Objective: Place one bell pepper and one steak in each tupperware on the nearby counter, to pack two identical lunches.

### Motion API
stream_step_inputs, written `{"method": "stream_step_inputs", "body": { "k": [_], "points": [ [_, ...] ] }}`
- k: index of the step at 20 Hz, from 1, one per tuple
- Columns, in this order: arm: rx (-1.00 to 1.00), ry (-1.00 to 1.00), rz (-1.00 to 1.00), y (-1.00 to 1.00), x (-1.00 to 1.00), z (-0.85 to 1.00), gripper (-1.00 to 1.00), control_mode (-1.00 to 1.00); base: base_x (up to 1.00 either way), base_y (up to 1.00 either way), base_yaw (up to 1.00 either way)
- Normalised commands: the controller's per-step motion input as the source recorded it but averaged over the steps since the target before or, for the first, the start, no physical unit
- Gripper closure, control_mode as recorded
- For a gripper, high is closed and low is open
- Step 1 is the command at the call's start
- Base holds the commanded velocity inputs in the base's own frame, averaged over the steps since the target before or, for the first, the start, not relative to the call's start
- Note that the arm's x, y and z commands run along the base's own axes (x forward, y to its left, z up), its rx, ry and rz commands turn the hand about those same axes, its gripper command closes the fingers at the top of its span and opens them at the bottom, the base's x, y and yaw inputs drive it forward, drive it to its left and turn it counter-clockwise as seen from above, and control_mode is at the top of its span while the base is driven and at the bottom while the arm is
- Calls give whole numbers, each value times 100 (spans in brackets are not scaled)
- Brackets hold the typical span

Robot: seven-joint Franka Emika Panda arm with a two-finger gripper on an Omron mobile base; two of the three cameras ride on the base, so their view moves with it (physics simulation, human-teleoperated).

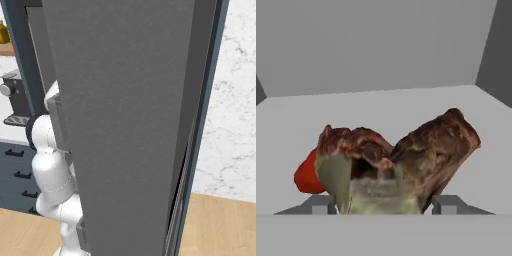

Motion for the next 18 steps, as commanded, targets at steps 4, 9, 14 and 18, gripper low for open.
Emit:
{"method": "stream_step_inputs", "body": {
  "k": [4, 9, 14, 18],
  "points": [
    [-19, -16, 11, 0, -100, 1, 100, -100, 0, 0, 0],
    [-12, -36, 4, 0, -100, 4, 100, -100, 0, 0, 0],
    [-6, -26, 5, 0, -96, 45, 100, -100, 0, 0, 0],
    [-5, 0, 14, 16, -100, 25, 100, -100, 0, 0, 0]
  ]
}}
